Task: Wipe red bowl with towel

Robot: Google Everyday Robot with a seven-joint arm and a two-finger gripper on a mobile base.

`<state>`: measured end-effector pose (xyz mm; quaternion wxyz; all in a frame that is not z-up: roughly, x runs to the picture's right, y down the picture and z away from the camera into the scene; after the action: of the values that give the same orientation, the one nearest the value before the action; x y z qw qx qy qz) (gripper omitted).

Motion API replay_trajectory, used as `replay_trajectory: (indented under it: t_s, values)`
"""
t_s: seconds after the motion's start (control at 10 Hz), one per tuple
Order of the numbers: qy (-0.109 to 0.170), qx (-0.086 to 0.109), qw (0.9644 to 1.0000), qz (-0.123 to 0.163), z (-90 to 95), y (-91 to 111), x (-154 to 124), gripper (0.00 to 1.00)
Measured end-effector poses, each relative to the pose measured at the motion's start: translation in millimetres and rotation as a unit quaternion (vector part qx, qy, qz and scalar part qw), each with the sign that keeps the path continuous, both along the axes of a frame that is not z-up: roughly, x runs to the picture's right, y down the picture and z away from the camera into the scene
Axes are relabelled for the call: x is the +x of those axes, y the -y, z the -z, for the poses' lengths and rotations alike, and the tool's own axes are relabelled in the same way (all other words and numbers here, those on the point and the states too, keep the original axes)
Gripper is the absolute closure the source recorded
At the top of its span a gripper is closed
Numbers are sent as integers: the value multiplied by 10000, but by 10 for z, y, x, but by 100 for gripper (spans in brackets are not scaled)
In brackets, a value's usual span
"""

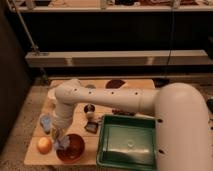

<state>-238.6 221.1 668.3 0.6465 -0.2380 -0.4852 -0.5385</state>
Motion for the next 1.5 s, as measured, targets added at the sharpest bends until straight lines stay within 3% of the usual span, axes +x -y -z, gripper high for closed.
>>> replay_trajectory:
  t_s: [0.3, 0.5, 0.7, 0.9, 1.1, 1.3, 1.5]
  values:
    - [83, -133, 9995, 256, 270, -356, 2, 100]
    - [-74, -269, 9992, 270, 256, -630, 196, 100]
    - [-296, -278, 9992, 27, 196, -681, 514, 100]
    - [-504, -135, 9981, -321, 179, -567, 825, 100]
    - [-661, 106, 9958, -630, 107, -261, 1045, 100]
    - [-662, 134, 9953, -693, -10, -164, 1038, 100]
    - [-553, 126, 9960, -685, -144, -161, 804, 100]
